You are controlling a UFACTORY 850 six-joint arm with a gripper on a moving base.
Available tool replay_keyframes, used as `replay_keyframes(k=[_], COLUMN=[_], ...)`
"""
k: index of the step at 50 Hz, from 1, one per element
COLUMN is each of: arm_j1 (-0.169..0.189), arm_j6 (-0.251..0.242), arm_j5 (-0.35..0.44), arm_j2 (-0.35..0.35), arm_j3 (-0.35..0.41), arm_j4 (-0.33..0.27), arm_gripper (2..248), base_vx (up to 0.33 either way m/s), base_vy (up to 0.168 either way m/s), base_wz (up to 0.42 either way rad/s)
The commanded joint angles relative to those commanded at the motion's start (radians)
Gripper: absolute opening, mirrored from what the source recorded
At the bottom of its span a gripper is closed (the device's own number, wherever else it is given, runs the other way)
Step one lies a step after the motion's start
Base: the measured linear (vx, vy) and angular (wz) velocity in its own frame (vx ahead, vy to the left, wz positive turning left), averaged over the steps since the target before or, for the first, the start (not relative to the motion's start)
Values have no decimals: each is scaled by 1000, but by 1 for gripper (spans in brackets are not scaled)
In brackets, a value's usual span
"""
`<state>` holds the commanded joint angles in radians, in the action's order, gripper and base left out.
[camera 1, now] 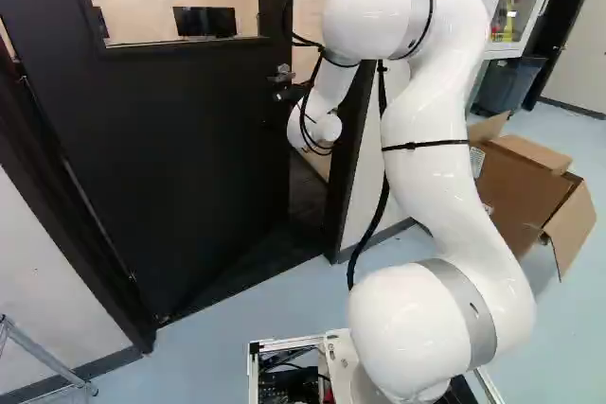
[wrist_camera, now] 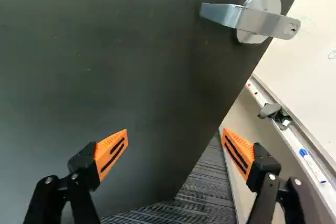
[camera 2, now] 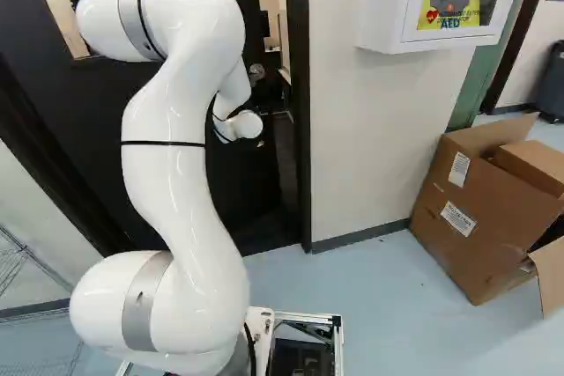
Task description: Open the door and move inside
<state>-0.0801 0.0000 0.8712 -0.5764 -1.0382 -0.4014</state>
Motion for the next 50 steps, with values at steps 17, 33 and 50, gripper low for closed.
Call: replay_keyframes(k=[17, 33, 50], arm_j1=[-4, -8, -12], arm_j6=[0, 0, 0], arm_j5=[-11, -16, -16], arm_j2=[75, 144, 219], arm_j3=[99, 190, 284], arm_j4=[73, 144, 219], arm_gripper=[247, 247, 247], base_vx=[0, 0, 0], base_vy=[0, 0, 0], base_wz=[0, 0, 0])
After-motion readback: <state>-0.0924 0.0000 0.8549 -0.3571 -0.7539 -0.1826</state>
